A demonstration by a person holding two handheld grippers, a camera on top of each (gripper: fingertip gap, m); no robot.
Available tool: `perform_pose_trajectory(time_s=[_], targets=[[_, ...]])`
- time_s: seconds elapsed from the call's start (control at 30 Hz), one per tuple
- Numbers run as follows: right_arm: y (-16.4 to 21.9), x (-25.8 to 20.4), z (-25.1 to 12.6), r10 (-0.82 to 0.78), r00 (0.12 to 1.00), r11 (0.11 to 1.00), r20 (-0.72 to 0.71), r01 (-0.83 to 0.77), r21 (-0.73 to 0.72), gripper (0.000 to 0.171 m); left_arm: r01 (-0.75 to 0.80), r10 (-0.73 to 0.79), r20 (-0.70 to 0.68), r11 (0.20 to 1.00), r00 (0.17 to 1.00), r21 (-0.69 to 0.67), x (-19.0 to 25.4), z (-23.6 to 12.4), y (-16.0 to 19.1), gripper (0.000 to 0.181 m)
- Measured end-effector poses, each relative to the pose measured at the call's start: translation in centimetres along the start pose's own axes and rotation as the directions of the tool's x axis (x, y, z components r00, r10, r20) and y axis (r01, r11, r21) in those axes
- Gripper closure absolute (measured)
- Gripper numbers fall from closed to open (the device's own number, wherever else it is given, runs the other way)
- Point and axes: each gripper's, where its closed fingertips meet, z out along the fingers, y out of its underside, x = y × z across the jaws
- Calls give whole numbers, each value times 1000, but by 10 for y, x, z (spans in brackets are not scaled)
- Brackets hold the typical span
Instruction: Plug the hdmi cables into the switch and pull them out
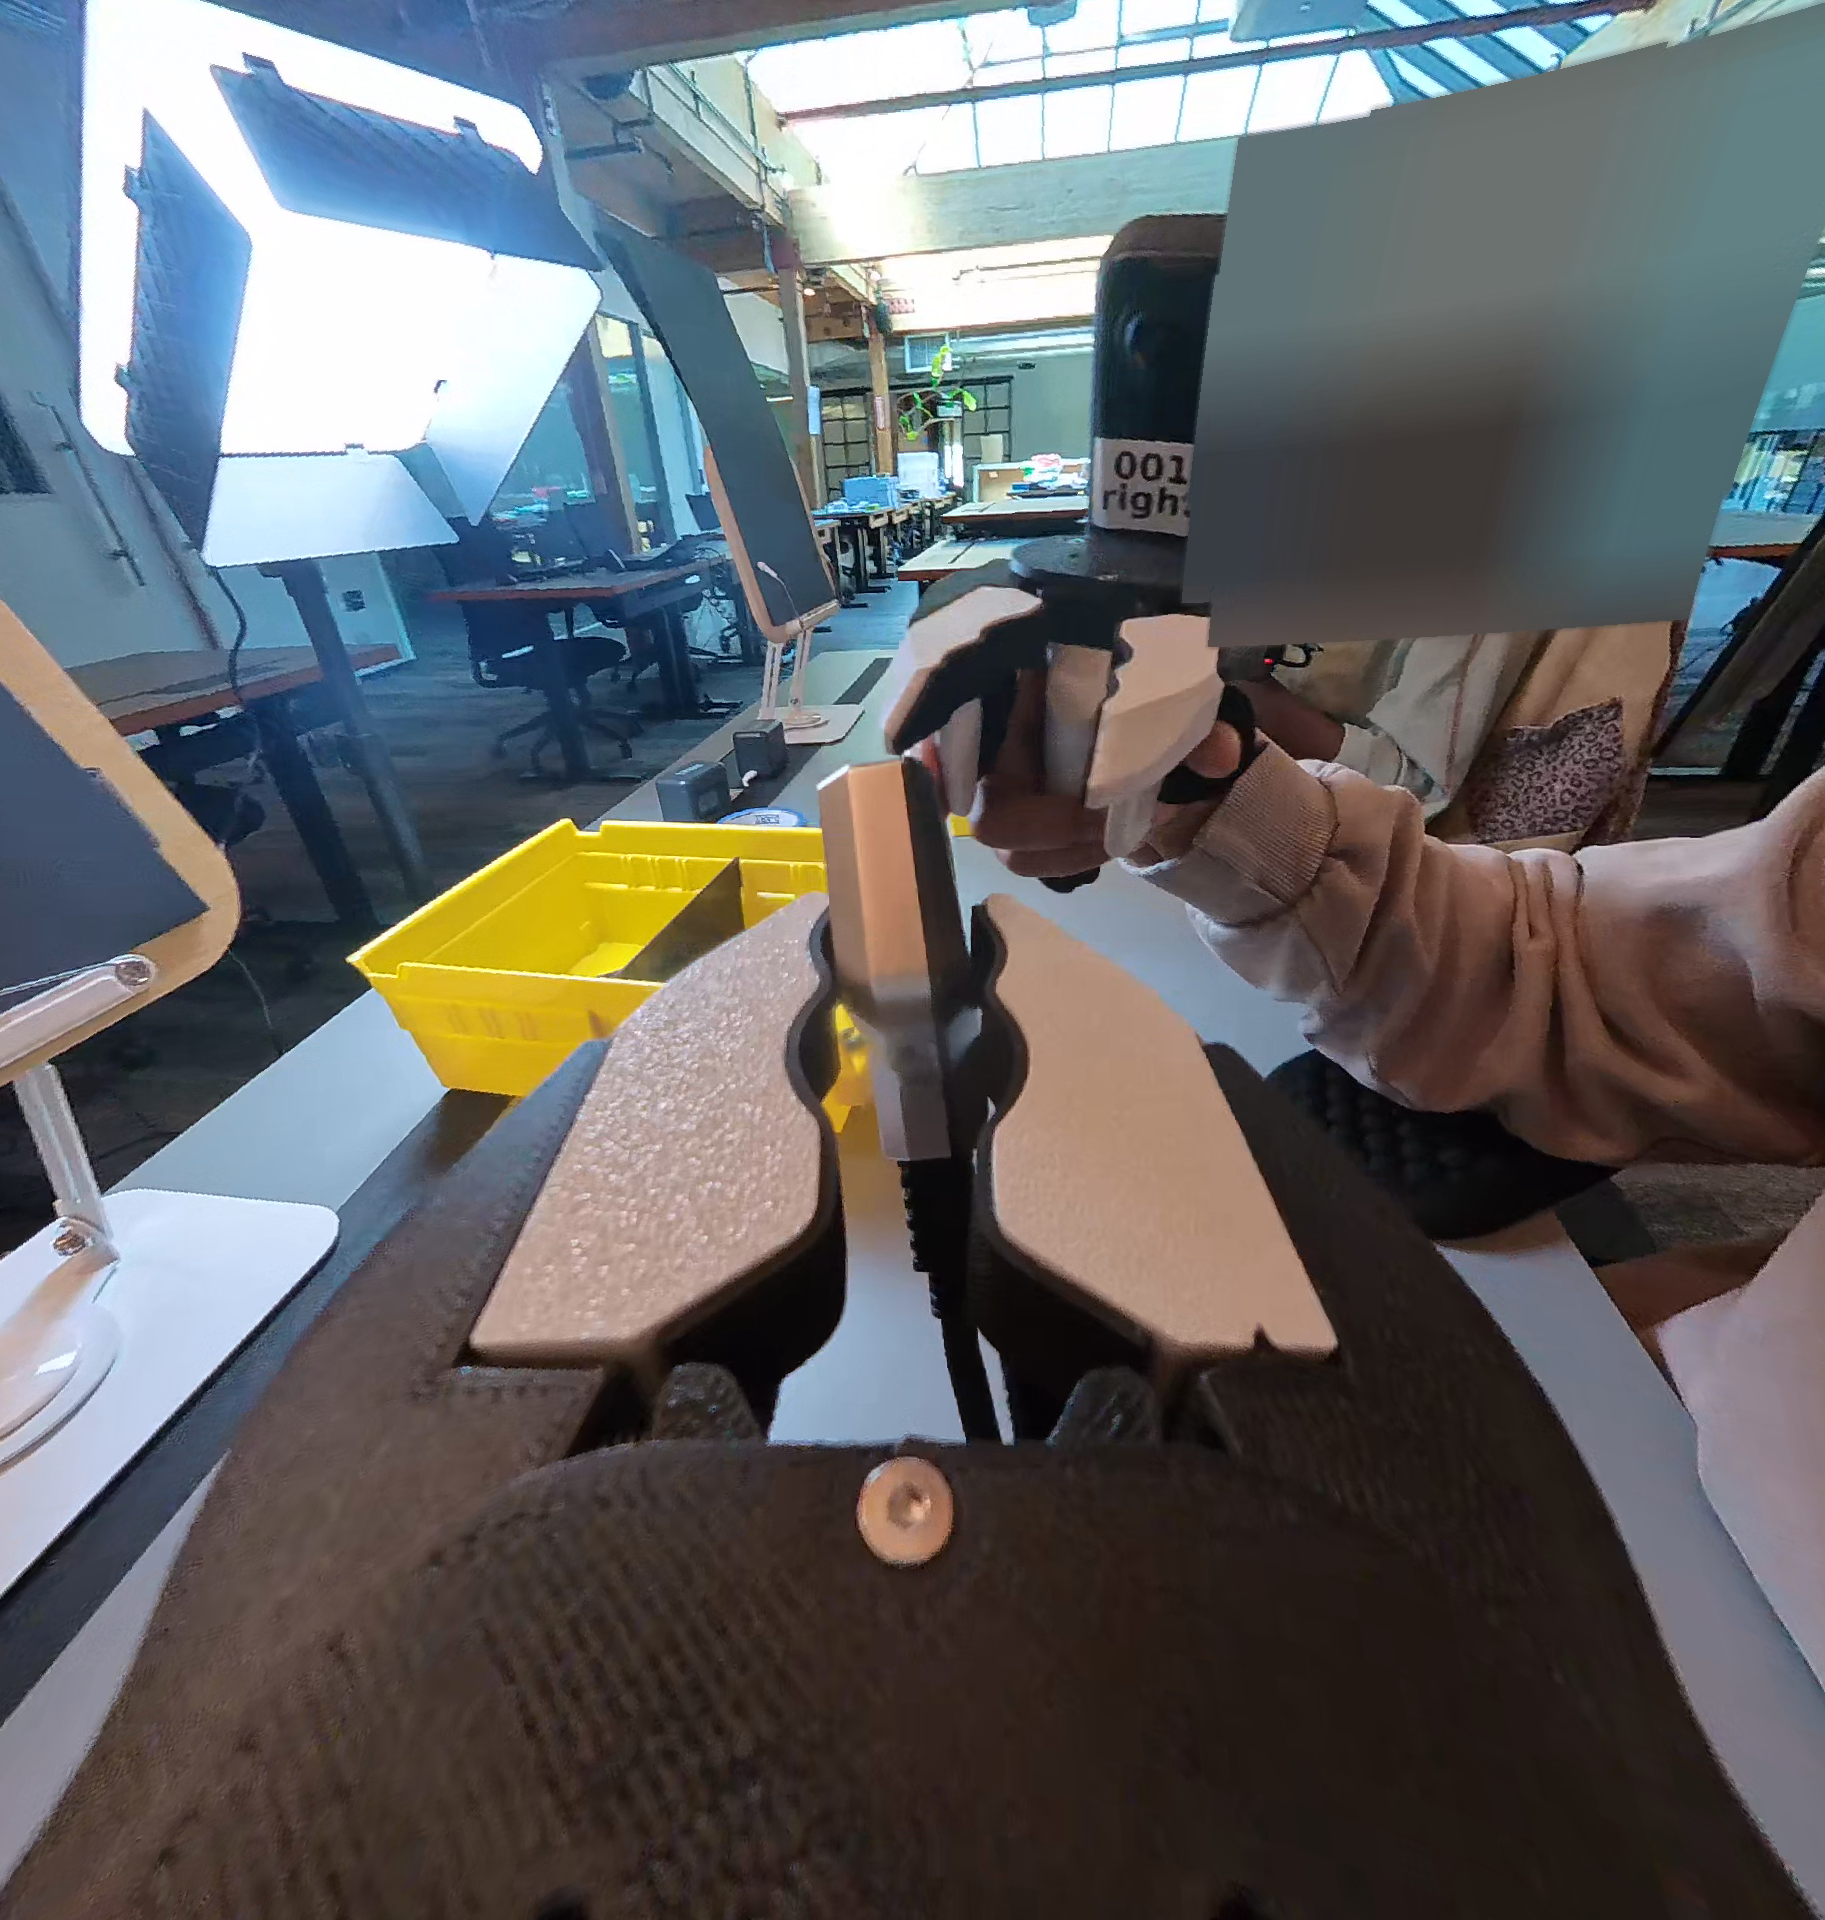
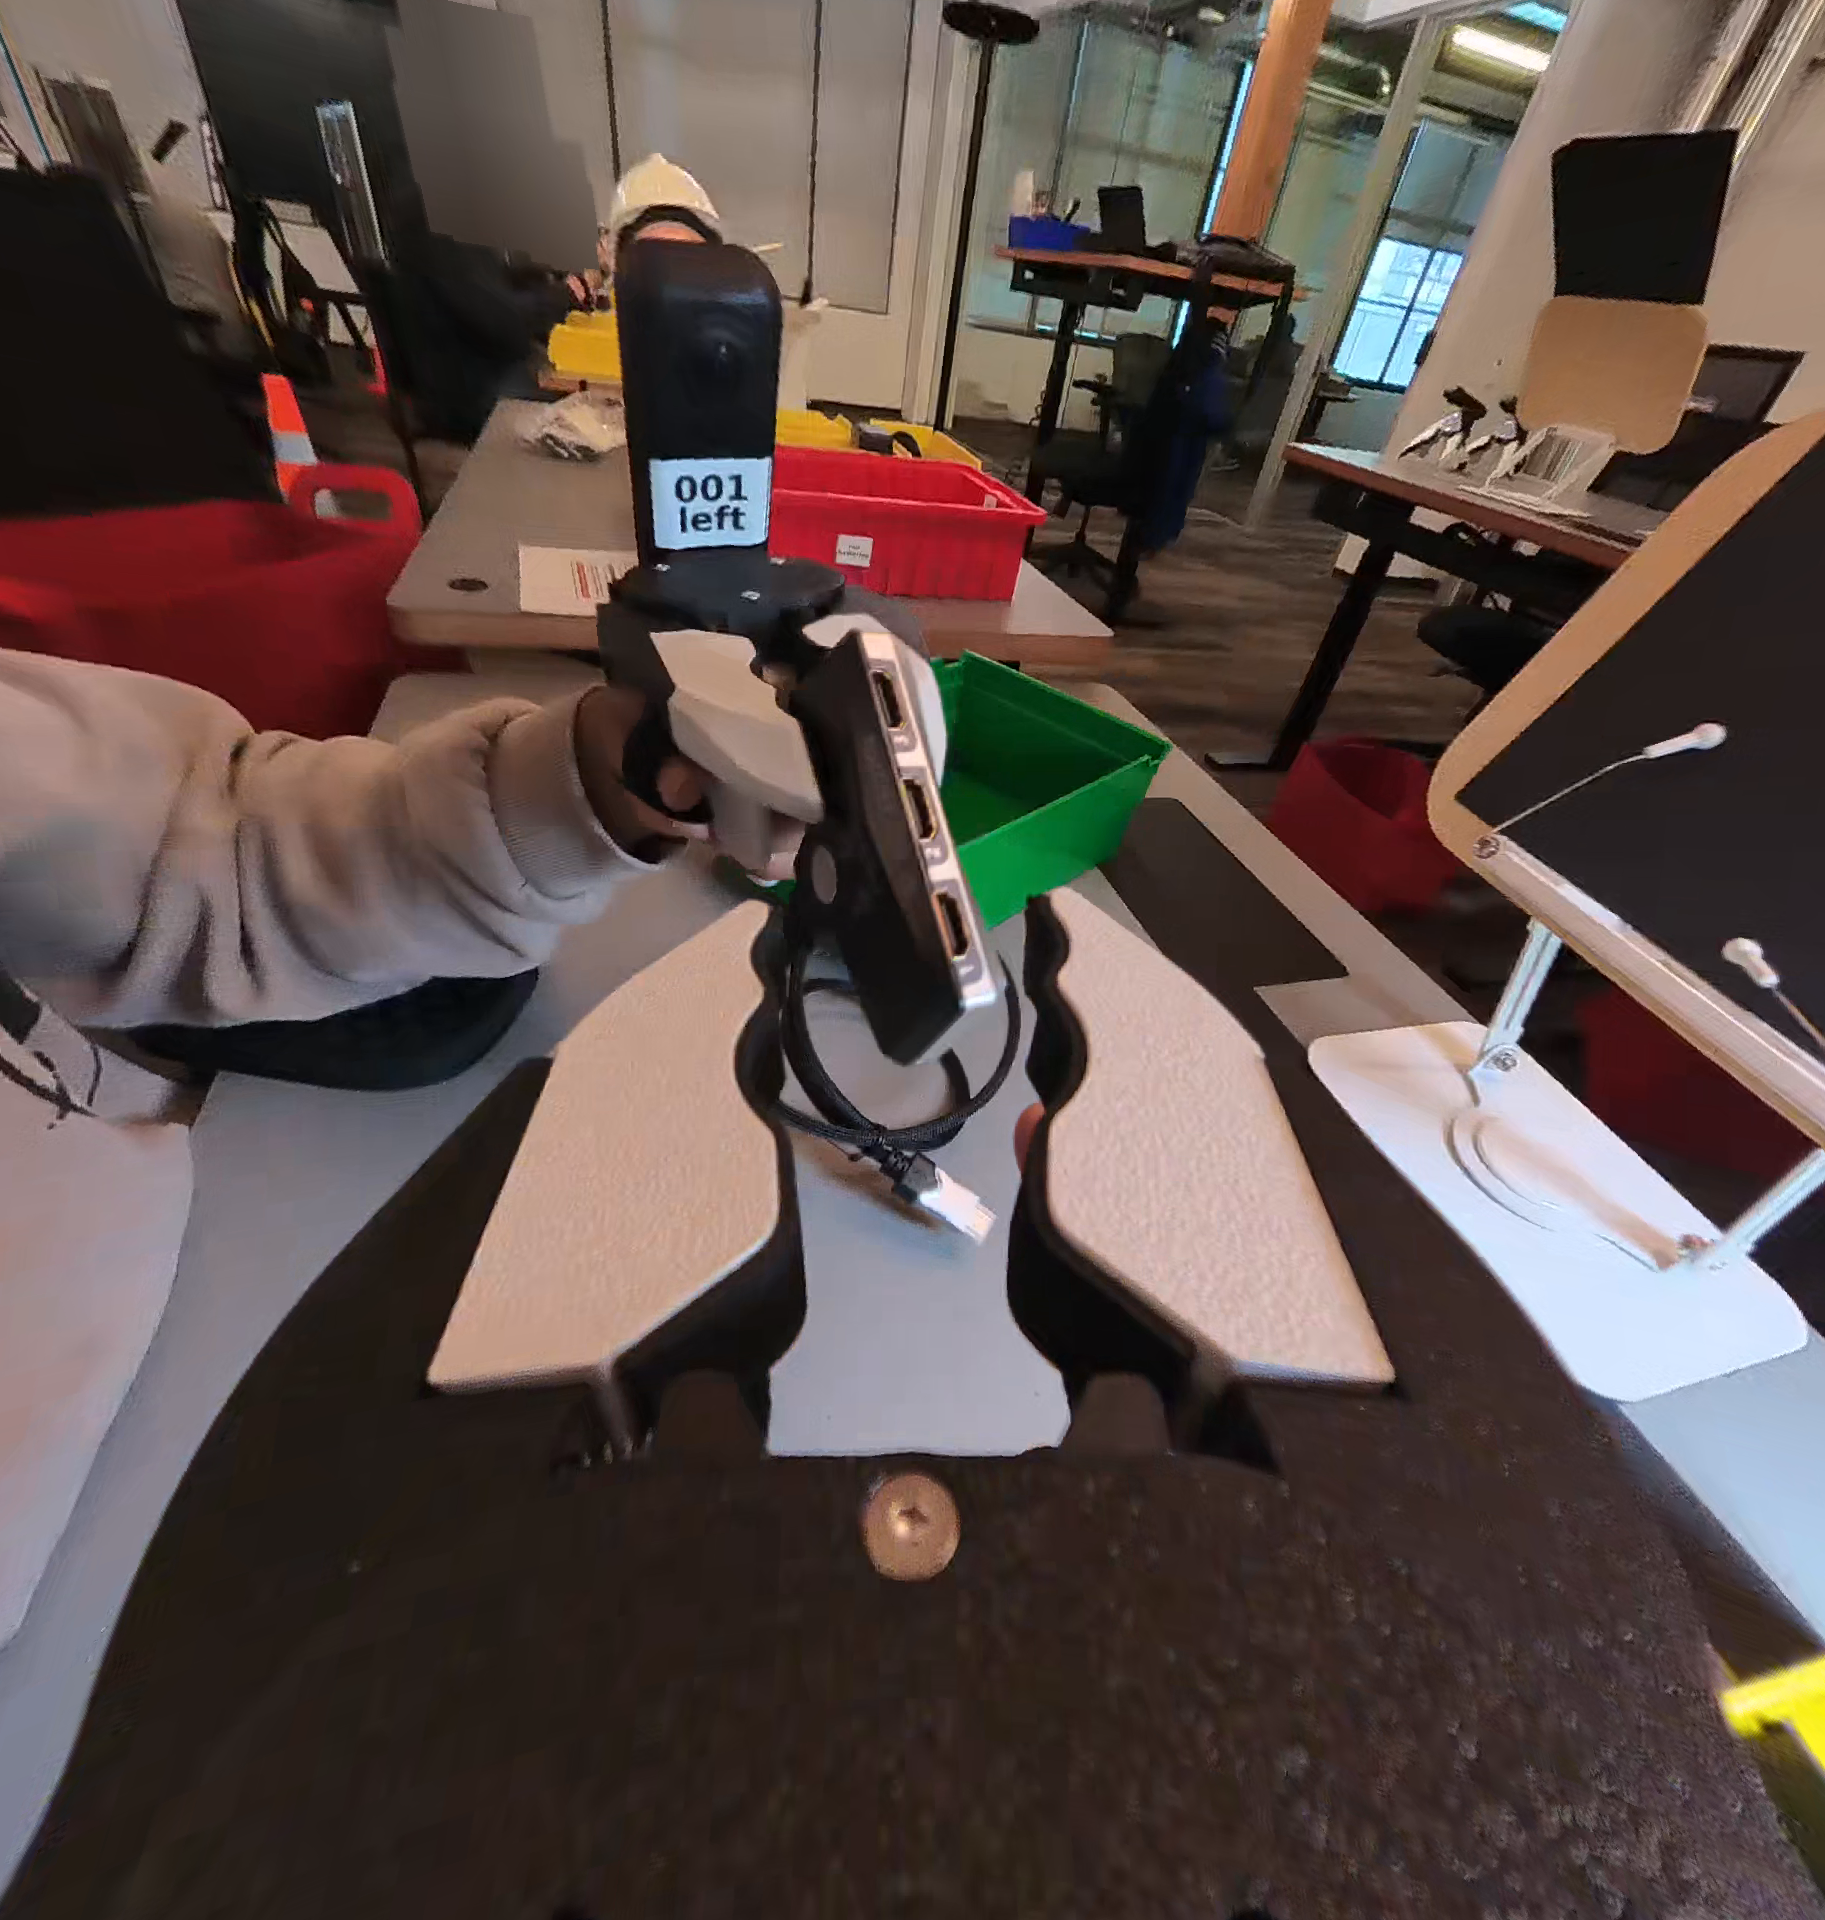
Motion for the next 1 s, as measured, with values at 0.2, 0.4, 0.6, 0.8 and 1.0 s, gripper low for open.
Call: perform_pose_trajectory(time_s=[0.2, 0.4, 0.6, 0.8, 1.0], targets=[[37, -19, 27, -124, 990, 976, 75, 135, -172, 143, -79, 74, -101, 996, 992, -41, 24, 10, 8, 158], [-12, -28, 12, -350, 936, 924, 33, 351, -150, 149, -153, 154, -67, 988, 986, 18, 22, -11, -24, 154], [-108, 24, -23, -586, 802, 777, -118, 514, -364, 148, -122, 90, 145, 964, 985, 237, -18, -68, -76, 164], [-168, 104, -67, -690, 661, 682, -295, 457, -571, 149, -110, 65, 161, 950, 985, 293, -24, -87, -86, 170], [-106, 175, -86, -528, 747, 773, -404, 226, -592, 149, -118, 78, 167, 962, 983, 245, -24, -84, -79, 172]])
